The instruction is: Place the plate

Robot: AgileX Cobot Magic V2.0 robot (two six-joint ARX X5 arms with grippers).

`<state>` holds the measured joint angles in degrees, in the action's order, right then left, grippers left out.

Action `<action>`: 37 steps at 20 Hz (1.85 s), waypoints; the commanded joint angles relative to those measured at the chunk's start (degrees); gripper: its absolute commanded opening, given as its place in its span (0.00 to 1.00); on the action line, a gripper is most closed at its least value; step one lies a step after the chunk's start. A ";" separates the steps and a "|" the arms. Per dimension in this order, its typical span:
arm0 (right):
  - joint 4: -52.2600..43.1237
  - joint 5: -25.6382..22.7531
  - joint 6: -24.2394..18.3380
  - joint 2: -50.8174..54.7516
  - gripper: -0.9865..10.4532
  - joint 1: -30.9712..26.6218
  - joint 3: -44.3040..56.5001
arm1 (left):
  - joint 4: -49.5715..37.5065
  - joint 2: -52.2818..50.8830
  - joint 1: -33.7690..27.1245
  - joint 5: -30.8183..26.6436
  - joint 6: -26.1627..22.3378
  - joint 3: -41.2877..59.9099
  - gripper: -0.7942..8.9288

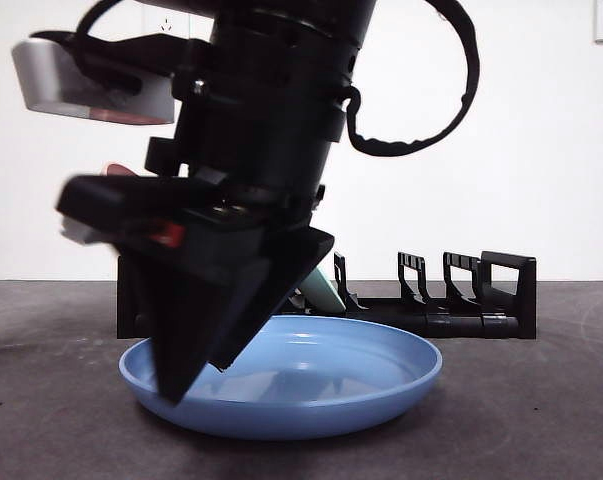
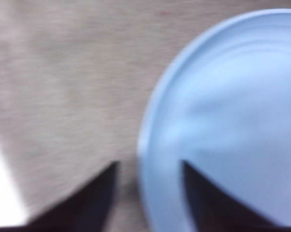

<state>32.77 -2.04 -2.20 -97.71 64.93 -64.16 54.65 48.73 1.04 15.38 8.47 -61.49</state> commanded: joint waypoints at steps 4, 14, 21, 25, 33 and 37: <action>0.92 -0.15 -0.85 4.00 0.39 0.44 -4.13 | -0.26 0.33 0.15 0.28 -0.50 -1.11 0.40; 5.35 2.78 -6.99 17.92 0.35 -33.94 -4.09 | -6.84 0.44 0.22 0.31 -0.26 -1.11 0.40; 7.34 9.79 -5.05 21.16 0.35 -48.72 -4.09 | -11.52 15.69 4.68 -0.52 1.36 -10.84 0.43; 7.56 9.77 -4.20 22.99 0.35 -48.94 -4.11 | -0.39 32.87 9.31 -8.31 -0.61 -29.75 0.43; 7.56 9.79 -3.80 23.69 0.35 -48.94 -4.11 | 19.45 58.77 17.55 -28.44 -2.27 -61.61 0.43; 7.58 9.77 -3.80 23.69 0.35 -48.94 -4.11 | 19.87 64.63 20.57 -37.16 -2.49 -64.83 0.43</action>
<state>40.49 7.55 -6.59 -73.73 15.73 -67.29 74.74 112.07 21.45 -21.30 6.61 -124.53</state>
